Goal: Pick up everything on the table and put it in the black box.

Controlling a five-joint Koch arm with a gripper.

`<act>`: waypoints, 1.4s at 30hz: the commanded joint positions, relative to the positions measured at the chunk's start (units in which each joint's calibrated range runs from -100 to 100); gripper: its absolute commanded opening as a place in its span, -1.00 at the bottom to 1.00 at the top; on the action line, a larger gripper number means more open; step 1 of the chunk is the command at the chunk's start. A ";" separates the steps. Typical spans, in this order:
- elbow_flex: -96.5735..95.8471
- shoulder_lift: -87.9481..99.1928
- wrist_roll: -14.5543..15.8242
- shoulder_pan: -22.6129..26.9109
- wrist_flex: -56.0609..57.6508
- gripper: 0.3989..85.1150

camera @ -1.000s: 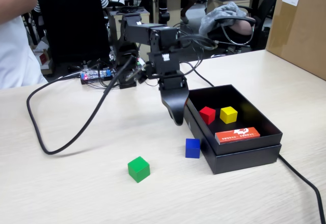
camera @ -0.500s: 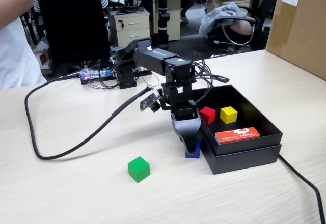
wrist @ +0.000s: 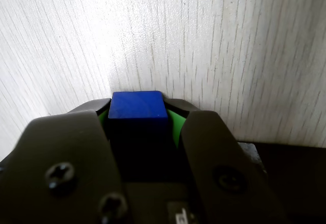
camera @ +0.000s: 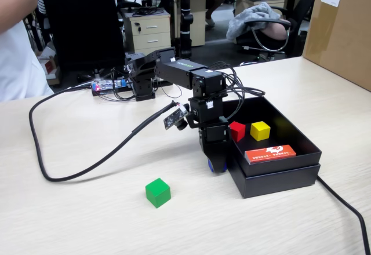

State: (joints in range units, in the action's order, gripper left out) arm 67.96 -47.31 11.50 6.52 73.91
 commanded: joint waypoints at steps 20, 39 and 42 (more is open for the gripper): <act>-29.79 61.94 -4.40 6.69 1.99 -0.74; -10.30 20.75 -3.13 11.97 2.08 -0.55; -12.38 22.24 -3.03 11.97 2.08 -0.13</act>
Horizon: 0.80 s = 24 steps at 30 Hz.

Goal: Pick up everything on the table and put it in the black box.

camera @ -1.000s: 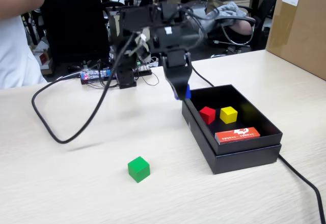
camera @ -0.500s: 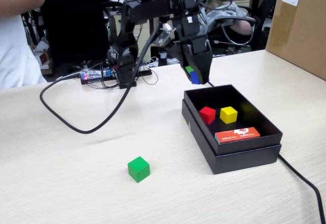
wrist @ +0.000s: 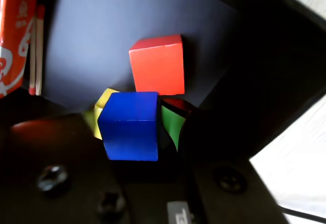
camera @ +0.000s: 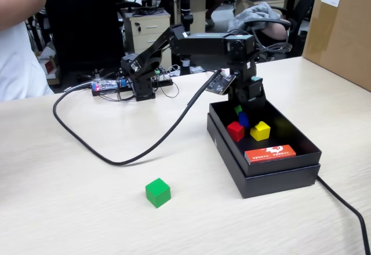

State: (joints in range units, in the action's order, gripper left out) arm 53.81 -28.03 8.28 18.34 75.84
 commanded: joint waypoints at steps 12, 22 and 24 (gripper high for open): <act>-11.29 36.23 1.95 -3.91 0.05 0.09; -39.03 64.11 -2.15 -17.00 -3.75 0.17; -42.12 65.15 -2.69 -18.51 -4.87 0.17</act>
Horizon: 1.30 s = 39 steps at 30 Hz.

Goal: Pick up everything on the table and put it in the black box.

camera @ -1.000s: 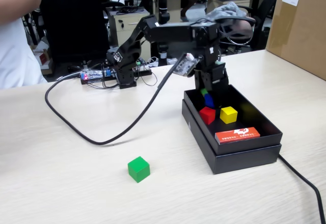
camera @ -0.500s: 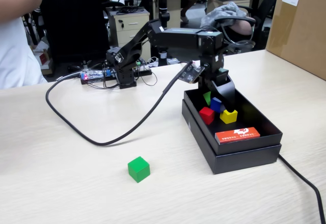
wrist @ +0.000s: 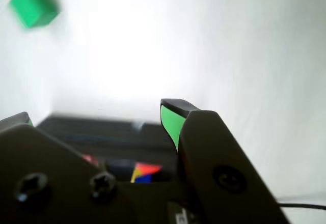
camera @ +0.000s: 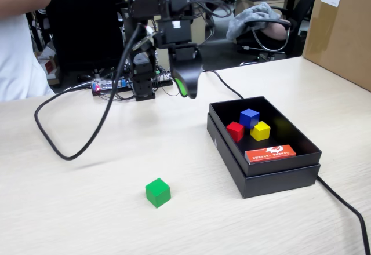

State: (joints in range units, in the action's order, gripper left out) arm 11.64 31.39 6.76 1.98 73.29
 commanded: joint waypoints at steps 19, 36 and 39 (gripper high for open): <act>30.97 -37.87 -11.14 -7.33 -4.73 0.11; 55.36 -70.81 -13.53 -7.57 -4.65 0.05; 56.18 -72.53 -13.53 -7.57 -4.73 0.00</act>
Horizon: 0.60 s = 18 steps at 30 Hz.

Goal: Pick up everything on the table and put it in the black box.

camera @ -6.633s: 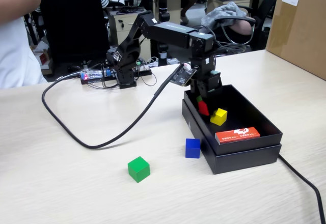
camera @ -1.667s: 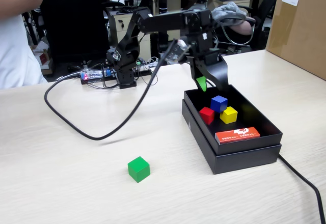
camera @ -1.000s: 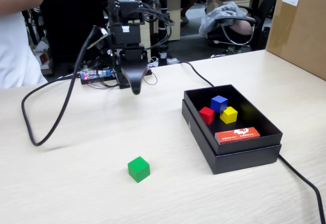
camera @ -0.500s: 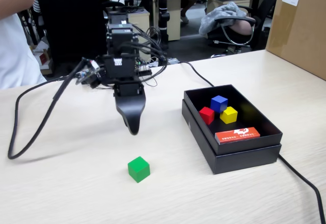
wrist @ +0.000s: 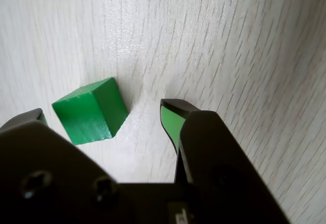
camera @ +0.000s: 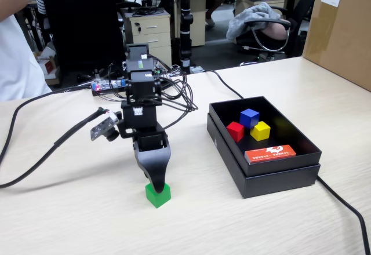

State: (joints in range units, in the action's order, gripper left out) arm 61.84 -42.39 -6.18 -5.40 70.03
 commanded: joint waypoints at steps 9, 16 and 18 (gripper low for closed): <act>7.88 -2.18 -0.93 -0.20 -1.48 -0.19; 7.78 -3.68 -1.17 -0.49 -1.40 -0.61; 7.60 -3.68 -1.17 -0.44 -1.31 -0.63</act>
State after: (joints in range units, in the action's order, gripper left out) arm 66.32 -47.44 -6.81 -5.59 69.96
